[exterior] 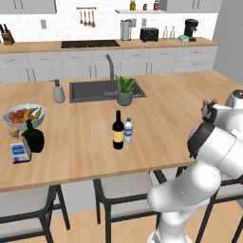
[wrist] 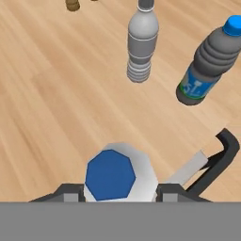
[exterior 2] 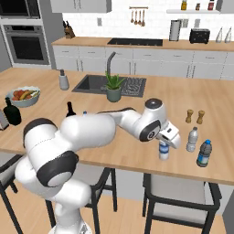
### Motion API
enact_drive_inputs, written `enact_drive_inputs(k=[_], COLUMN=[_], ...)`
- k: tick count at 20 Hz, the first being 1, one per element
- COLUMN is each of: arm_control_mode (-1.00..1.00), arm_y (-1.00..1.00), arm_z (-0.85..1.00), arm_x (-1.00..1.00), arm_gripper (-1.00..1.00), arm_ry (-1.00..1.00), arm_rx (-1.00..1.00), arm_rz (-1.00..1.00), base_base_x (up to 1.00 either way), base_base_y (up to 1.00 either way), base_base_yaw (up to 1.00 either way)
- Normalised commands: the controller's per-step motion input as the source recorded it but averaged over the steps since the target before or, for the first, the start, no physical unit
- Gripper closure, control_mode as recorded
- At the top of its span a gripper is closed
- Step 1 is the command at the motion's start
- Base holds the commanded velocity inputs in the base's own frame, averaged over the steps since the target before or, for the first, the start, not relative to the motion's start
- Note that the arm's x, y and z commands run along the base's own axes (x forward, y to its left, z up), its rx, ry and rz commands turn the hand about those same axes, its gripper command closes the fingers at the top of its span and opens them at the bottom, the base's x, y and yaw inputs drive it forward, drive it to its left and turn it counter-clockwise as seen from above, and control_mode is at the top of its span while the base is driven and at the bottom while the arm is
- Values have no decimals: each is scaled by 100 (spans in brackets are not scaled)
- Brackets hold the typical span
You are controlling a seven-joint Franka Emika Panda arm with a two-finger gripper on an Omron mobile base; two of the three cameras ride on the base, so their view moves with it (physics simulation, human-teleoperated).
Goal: Move the plastic bottles in the middle to the plastics group, and the glass bottles in the middle to the glass group.
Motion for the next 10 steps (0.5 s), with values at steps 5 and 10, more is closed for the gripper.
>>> enact_drive_inputs(k=[5,10], arm_control_mode=[-100,-100], arm_y=[-34,-43], arm_z=[-2,0], arm_x=[1,2], arm_gripper=[100,100], arm_ry=[0,0], arm_rx=[0,0], arm_rz=[0,-3], base_base_x=[0,0], base_base_y=[0,0], base_base_yaw=[0,0])
